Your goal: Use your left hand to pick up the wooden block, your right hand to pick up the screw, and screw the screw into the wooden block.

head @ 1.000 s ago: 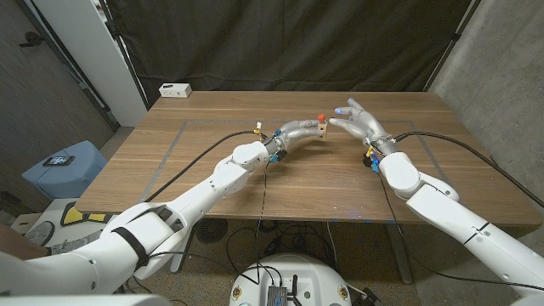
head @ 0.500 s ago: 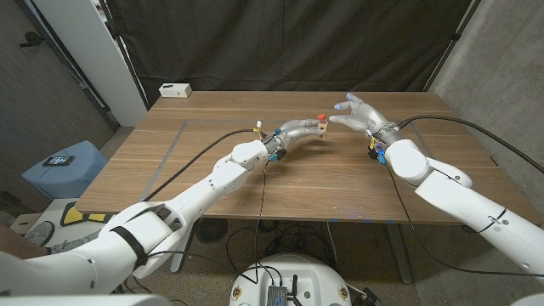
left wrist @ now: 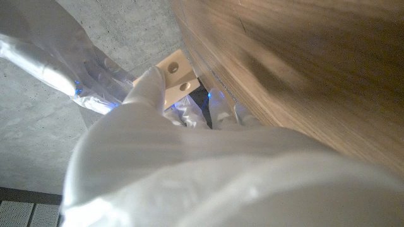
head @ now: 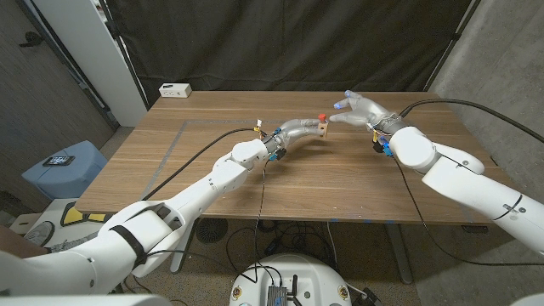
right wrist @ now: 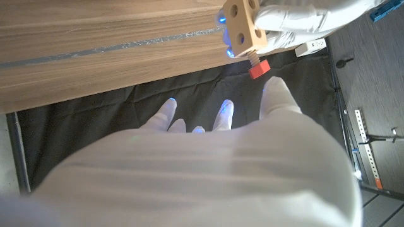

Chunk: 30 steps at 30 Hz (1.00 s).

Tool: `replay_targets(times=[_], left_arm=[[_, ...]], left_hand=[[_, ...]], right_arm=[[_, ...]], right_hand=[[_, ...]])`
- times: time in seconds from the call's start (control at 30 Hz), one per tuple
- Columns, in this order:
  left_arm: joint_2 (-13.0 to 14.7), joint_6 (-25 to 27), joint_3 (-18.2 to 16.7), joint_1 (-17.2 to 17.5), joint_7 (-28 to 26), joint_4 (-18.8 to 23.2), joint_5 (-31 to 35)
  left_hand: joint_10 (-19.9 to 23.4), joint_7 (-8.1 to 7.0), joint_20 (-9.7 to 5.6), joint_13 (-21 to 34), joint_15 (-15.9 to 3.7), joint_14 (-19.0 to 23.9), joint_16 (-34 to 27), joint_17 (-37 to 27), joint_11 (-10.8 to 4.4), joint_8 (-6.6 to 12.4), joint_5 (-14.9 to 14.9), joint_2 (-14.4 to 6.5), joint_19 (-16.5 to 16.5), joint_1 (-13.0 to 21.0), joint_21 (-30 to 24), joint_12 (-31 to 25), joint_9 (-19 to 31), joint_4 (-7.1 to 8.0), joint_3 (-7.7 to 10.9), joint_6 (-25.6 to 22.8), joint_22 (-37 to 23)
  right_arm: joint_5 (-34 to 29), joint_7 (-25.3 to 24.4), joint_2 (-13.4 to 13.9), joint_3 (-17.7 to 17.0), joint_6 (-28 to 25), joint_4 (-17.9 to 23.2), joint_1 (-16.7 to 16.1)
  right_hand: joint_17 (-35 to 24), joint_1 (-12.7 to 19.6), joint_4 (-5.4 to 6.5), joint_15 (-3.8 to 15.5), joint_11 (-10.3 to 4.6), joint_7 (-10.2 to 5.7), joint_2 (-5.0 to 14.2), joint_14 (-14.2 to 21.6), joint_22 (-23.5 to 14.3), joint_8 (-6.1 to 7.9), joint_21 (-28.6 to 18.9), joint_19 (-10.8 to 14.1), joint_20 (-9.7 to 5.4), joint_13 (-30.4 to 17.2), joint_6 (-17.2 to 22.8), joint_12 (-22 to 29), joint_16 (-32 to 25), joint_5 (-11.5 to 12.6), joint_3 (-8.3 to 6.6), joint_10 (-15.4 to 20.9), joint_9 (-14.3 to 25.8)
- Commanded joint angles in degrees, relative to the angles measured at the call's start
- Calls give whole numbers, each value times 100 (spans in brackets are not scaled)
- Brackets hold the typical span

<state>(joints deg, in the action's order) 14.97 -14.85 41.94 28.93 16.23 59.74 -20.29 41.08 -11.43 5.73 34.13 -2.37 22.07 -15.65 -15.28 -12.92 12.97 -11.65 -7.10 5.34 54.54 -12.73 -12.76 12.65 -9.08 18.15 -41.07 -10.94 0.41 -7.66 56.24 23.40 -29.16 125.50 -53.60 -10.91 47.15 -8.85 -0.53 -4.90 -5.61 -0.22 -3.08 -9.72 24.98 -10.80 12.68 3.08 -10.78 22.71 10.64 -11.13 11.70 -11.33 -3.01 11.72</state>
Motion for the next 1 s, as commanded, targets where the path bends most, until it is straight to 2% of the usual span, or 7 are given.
replay_targets(times=[0.03,0.43,0.57,0.6,1.0], left_arm=[[11,11,25,-22,-36,9,72],[27,9,48,-45,-70,48,142],[29,19,47,-24,-97,74,144],[34,23,50,-14,-115,92,155],[35,26,51,12,-120,126,147]], left_hand=[[16,2,13,25,-545,39,2,-38,36,24,-31,-12,-20,-30,-15,-23,8,30,19,-58,-17],[15,8,16,25,-545,64,-14,-44,35,27,-30,-13,-18,-30,-16,-24,7,30,16,-67,-17],[14,7,17,25,-542,59,-15,-47,35,22,-30,-14,-19,-25,-16,-25,7,28,16,-55,-17],[13,9,17,25,-543,57,-14,-47,35,22,-30,-12,-21,-25,-15,-24,7,27,15,-55,-17],[15,12,19,24,-546,57,-20,-54,37,24,-30,-16,-20,-20,-16,-27,7,27,14,-61,-17]], right_arm=[[-147,617,311,307,-703,349,605],[-644,1360,493,880,-1313,592,1403],[-783,1665,489,1078,-1466,617,1666],[-912,1815,478,1223,-1567,634,1819],[-1421,2540,333,1734,-1769,582,2437]], right_hand=[[-15,106,-35,-62,-12,32,26,-8,-23,-27,1,7,27,-25,8,-1,-7,55,-32,-84,2],[-12,197,-65,-116,0,62,25,-21,-21,-67,9,-40,55,-24,-11,-4,-6,77,-80,-148,3],[-12,225,-64,-149,31,83,26,-47,-20,-111,19,-85,76,-24,-72,-10,0,84,-98,-199,4],[-12,227,-62,-171,36,90,26,-55,-20,-117,19,-89,76,-24,-77,-10,2,85,-101,-206,5],[-16,225,-38,-203,48,129,39,-80,-20,-135,25,-145,93,-24,-54,4,1,85,-115,-225,9]])
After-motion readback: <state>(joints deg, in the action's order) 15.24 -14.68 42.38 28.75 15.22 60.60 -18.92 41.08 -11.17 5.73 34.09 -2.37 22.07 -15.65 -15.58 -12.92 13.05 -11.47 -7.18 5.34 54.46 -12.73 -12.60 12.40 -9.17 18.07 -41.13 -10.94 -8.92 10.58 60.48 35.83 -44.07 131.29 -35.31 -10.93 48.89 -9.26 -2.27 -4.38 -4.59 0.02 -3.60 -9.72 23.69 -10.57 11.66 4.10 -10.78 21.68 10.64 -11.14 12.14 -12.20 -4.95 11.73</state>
